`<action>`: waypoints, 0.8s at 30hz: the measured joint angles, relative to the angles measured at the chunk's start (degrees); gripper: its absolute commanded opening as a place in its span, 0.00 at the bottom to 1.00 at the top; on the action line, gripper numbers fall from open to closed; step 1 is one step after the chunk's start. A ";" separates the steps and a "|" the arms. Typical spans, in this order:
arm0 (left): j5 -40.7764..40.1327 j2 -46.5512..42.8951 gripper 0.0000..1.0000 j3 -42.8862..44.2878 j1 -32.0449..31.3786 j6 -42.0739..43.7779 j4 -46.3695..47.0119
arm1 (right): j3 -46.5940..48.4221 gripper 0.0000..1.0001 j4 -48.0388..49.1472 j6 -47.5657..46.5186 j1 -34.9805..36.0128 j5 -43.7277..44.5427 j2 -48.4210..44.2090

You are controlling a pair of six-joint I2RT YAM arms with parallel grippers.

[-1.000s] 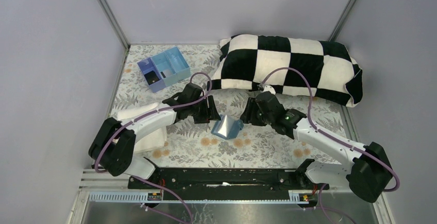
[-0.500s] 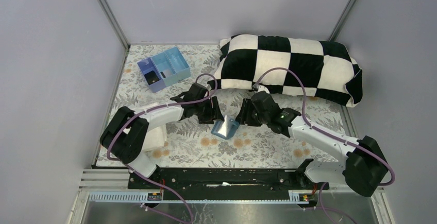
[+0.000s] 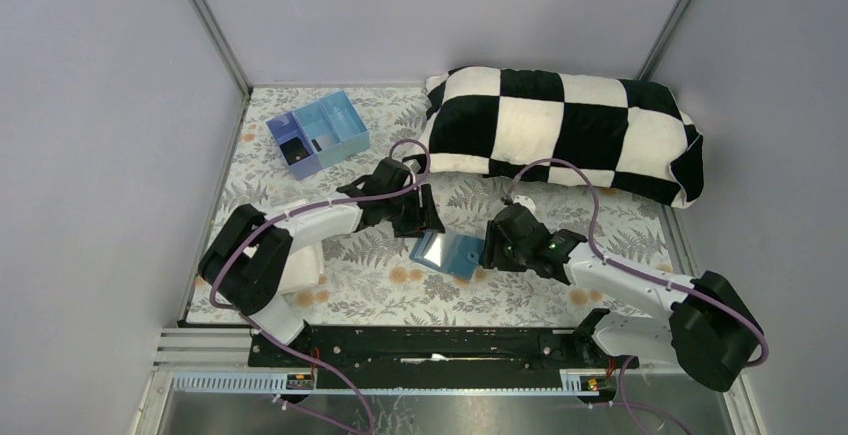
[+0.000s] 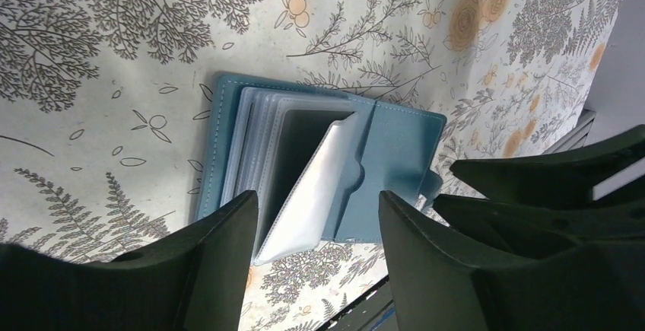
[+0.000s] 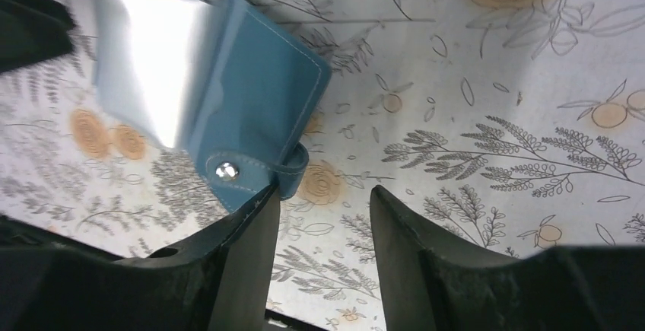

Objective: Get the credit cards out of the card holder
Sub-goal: Open the card holder at the center of the board, then remove the credit card from the card holder.

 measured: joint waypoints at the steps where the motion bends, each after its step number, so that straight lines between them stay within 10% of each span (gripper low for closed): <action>1: -0.07 0.02 0.64 0.02 -0.15 0.00 0.00 | 0.61 0.54 -0.68 -0.13 -0.02 0.07 -0.92; 24: -6.82 -3.39 0.69 1.60 -1.92 0.42 -2.82 | 17.88 0.58 -3.52 -2.01 0.00 -0.26 -1.99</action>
